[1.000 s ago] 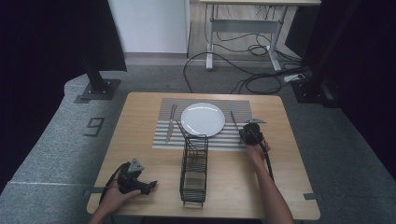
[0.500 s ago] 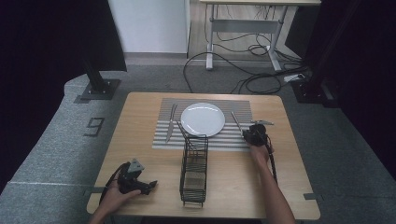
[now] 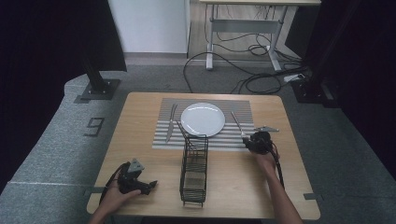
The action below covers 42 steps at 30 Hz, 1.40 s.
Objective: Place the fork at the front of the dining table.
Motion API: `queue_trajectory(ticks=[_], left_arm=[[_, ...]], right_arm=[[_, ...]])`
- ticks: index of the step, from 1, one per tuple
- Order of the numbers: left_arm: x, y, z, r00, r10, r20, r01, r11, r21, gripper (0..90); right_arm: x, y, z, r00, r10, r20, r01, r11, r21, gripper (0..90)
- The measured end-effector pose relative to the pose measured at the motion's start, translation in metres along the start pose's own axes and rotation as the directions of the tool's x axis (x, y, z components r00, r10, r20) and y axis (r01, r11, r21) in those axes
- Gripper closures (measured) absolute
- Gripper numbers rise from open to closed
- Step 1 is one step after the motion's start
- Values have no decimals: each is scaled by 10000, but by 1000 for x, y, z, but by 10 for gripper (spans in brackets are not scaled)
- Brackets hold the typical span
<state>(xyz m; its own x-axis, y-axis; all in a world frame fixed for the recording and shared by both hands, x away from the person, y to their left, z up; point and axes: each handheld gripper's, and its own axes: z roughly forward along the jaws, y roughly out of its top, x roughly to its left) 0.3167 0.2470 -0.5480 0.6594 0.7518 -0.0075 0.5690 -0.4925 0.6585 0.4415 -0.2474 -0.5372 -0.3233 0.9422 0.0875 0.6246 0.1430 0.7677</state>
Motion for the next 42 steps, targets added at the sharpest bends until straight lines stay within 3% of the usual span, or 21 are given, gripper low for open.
queue_trajectory(ticks=[5,13,23,28,31,33,34,37,42], left_arm=[[0,0,0,10000,4,0,-4,10000,2,0],[0,0,0,10000,3,0,-3,10000,1,0],[0,0,0,10000,5,3,-5,10000,2,0],[0,0,0,10000,3,2,-3,10000,1,0],[0,0,0,10000,3,3,-3,10000,2,0],[0,0,0,10000,3,3,-3,10000,0,0],[0,0,0,10000,5,0,-5,10000,2,0],[0,0,0,10000,5,3,-5,10000,1,0],[0,0,0,10000,6,2,-6,10000,3,0]], right_arm=[[8,-2,6,9997,-233,106,231,9996,155,651],[28,2,19,9990,-289,349,285,9995,123,667],[42,12,37,9962,230,839,-215,9996,-183,663],[45,15,44,9968,441,662,-424,9987,-269,642],[45,15,44,9966,458,692,-436,9985,-328,633],[44,15,43,9974,474,544,-451,9981,-429,592],[43,16,39,9976,539,432,-514,9971,-559,531],[43,15,34,9983,559,153,-548,9964,-641,484],[41,16,11,9988,422,-228,-444,9932,-1075,438]])
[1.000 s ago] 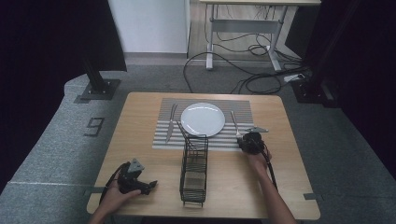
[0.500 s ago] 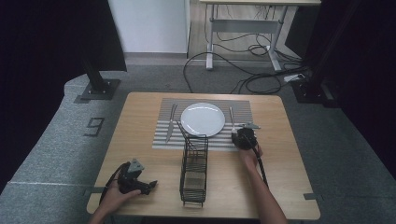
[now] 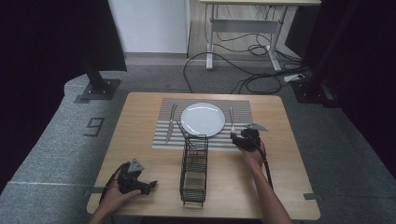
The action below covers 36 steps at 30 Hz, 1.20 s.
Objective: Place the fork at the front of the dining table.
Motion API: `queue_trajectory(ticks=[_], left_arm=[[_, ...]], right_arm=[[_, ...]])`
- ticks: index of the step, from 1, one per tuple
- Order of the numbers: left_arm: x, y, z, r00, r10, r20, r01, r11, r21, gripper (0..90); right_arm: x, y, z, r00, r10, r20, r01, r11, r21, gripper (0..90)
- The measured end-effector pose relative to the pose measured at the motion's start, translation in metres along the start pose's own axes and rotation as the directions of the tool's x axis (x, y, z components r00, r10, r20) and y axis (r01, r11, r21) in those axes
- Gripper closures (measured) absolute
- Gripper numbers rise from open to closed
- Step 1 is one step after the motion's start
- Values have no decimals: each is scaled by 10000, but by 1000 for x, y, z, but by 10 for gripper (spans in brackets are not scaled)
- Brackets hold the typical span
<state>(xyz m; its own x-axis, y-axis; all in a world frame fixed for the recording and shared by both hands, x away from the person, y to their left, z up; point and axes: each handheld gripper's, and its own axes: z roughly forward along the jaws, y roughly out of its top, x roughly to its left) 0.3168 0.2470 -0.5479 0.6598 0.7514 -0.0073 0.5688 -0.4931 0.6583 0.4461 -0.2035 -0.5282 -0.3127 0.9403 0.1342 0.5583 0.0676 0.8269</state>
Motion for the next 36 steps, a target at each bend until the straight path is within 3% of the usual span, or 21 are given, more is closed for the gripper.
queue_trajectory(ticks=[13,24,31,36], left_arm=[[0,0,0,10000,0,1,0,10000,0,0],[0,0,0,10000,4,0,-4,10000,2,0],[0,0,0,10000,2,1,-2,10000,-1,0],[0,0,0,10000,2,-1,-2,10000,-3,0]], right_arm=[[-1,-2,-32,9980,-362,-513,345,9988,-345,408],[0,-30,-67,9899,-1023,-981,1006,9947,-214,400],[-3,-43,-89,9860,-1192,-1169,1170,9928,-262,398],[-8,-61,-114,9844,-1230,-1257,1218,9924,-176,393]])
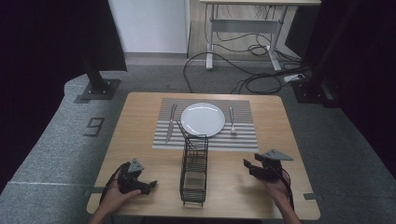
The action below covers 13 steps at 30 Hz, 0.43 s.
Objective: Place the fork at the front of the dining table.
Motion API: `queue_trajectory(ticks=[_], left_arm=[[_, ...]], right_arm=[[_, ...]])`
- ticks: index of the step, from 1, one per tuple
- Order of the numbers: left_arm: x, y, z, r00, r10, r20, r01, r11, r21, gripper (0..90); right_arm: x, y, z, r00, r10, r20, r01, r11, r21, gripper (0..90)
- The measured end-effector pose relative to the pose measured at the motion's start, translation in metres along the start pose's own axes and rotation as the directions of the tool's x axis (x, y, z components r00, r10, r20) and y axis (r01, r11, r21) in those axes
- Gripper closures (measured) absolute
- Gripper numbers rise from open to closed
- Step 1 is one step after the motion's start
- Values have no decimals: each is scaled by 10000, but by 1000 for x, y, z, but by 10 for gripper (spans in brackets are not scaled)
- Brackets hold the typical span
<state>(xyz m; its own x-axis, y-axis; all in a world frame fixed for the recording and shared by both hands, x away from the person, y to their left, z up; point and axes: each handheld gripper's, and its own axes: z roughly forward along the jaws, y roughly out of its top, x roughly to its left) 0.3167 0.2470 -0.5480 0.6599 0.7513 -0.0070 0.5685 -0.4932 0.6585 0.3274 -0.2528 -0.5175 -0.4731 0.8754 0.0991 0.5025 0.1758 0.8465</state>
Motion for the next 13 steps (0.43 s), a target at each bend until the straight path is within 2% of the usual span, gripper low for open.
queue_trajectory(ticks=[5,6,10,13], left_arm=[[0,0,0,10000,1,1,-1,10000,1,0],[0,0,0,10000,2,1,-2,10000,1,0],[0,0,0,10000,0,0,0,10000,2,0],[0,0,0,10000,1,1,-1,10000,2,0]], right_arm=[[0,-12,-13,10000,-71,-47,72,9999,127,390],[1,-20,-17,9999,-94,-92,96,9996,262,389],[1,-28,-17,9998,-144,-143,150,9989,439,376],[1,-27,-16,9998,-135,-139,140,9991,396,374]])
